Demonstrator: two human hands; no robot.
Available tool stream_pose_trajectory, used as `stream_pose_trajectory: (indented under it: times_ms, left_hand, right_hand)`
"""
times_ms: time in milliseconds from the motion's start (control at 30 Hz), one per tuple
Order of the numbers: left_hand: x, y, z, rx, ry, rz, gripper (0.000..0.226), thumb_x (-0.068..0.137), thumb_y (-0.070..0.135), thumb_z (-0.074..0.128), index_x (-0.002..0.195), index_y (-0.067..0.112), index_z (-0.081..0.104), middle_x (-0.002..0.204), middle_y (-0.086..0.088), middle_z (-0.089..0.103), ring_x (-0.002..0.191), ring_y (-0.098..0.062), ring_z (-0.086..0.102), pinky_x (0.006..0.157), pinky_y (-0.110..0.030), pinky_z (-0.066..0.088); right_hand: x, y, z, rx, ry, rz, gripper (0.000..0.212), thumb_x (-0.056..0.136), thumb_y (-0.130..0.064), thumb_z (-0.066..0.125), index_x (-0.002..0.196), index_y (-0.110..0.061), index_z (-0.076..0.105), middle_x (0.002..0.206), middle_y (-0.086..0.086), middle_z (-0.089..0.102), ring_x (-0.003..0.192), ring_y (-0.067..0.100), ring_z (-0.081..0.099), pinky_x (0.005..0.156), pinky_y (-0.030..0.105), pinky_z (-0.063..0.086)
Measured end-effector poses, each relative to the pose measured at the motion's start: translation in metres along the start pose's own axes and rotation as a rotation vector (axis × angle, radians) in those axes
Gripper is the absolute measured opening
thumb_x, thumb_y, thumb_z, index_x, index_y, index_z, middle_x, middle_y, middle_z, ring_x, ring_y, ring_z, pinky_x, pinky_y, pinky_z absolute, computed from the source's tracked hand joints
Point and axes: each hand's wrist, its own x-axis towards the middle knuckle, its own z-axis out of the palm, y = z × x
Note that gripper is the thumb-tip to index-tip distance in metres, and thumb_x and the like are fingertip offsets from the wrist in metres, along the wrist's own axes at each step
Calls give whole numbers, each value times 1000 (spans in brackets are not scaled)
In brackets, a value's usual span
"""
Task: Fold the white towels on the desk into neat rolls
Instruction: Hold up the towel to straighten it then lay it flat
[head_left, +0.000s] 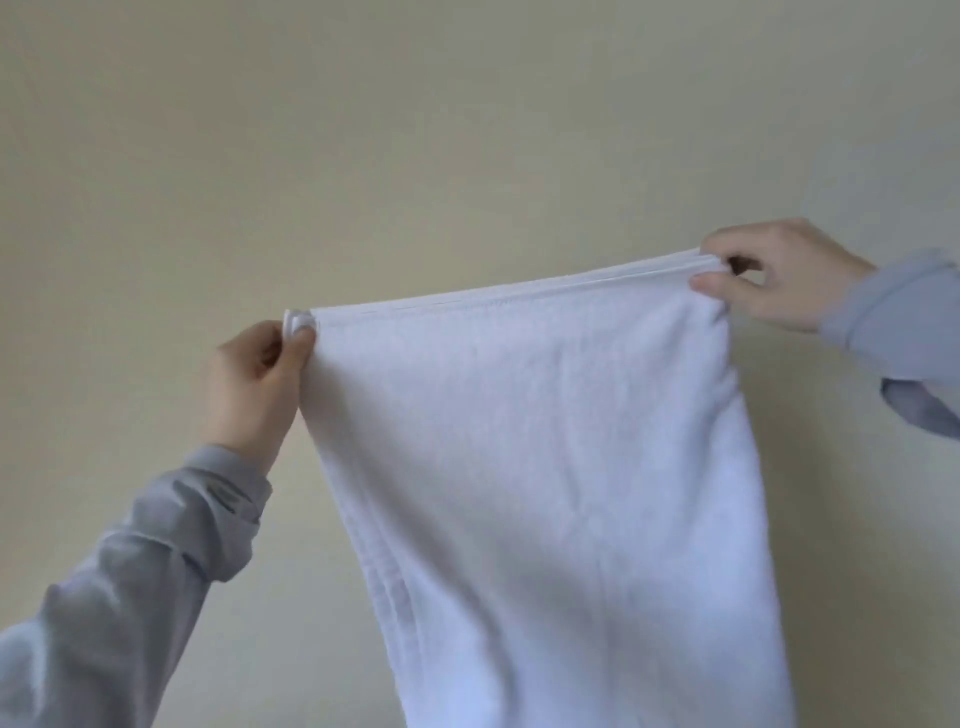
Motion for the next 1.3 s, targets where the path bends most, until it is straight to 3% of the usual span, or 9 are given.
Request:
stream_pose_trajectory:
  times_ms: [133, 267, 433, 633, 767, 867, 1067, 1200, 1300]
  left_hand:
    - [27, 19, 16, -164, -41, -19, 49, 88, 43, 54, 60, 7, 35, 61, 4, 25, 60, -12, 24, 54, -29, 16]
    - [42, 30, 26, -312, -93, -90, 54, 79, 44, 61, 79, -9, 53, 76, -6, 37, 72, -17, 32, 64, -33, 22]
    - [40, 37, 30, -507, -119, -230, 37, 75, 41, 68, 78, 5, 62, 81, -6, 41, 73, -18, 35, 60, -31, 25]
    - [32, 42, 23, -629, -155, -277, 16, 80, 34, 70, 74, 19, 68, 86, -8, 54, 74, -19, 48, 62, -29, 40]
    - [28, 46, 15, -604, -187, -225, 13, 85, 25, 66, 76, 19, 73, 88, -8, 63, 80, -20, 55, 76, -34, 44]
    - [28, 52, 9, -574, -201, -174, 13, 90, 20, 61, 81, 15, 69, 94, -11, 59, 86, -21, 52, 80, -36, 39]
    - [50, 80, -29, -694, -176, 59, 24, 90, 31, 60, 69, 22, 66, 62, 17, 63, 55, 5, 54, 50, -10, 42]
    - [33, 50, -9, -393, -154, -28, 31, 91, 29, 59, 63, 18, 57, 53, 18, 50, 53, -4, 41, 47, -20, 31]
    - [22, 22, -15, -468, -139, -99, 45, 89, 32, 62, 75, -10, 53, 77, -6, 41, 73, -20, 34, 60, -33, 23]
  right_hand:
    - [-5, 19, -18, 8, -46, 110, 26, 85, -16, 62, 68, 2, 52, 67, 26, 54, 63, 29, 51, 69, 44, 45]
    - [-15, 27, -23, 300, -52, 294, 22, 85, -15, 65, 80, 6, 61, 78, 30, 60, 74, 14, 48, 74, 34, 39]
    - [-29, 17, -20, 569, 88, 301, 8, 82, -9, 68, 76, -5, 66, 70, -10, 67, 71, 7, 61, 70, 14, 50]
    - [-44, 13, -30, 814, 108, 286, 16, 69, -16, 69, 78, -25, 59, 70, 3, 69, 65, 12, 62, 66, 16, 49]
    - [-51, 16, -25, 856, 96, 340, 20, 68, -18, 69, 87, -23, 64, 83, 14, 69, 75, 17, 62, 71, 16, 50]
    - [-47, 6, -26, 910, 121, 384, 18, 80, -4, 61, 96, -11, 64, 81, 1, 74, 78, 11, 67, 74, 16, 54]
    - [-26, -27, -70, 1197, 416, 432, 16, 74, -11, 65, 86, -1, 70, 88, 5, 75, 87, 15, 70, 72, 22, 55]
    - [-34, -55, -8, 975, 429, 643, 13, 83, 1, 63, 71, -5, 63, 61, 0, 66, 71, 22, 59, 71, 29, 48]
    - [-26, -66, -12, 864, 546, 523, 21, 79, 0, 68, 66, -16, 61, 49, -15, 62, 59, 3, 58, 60, 11, 46]
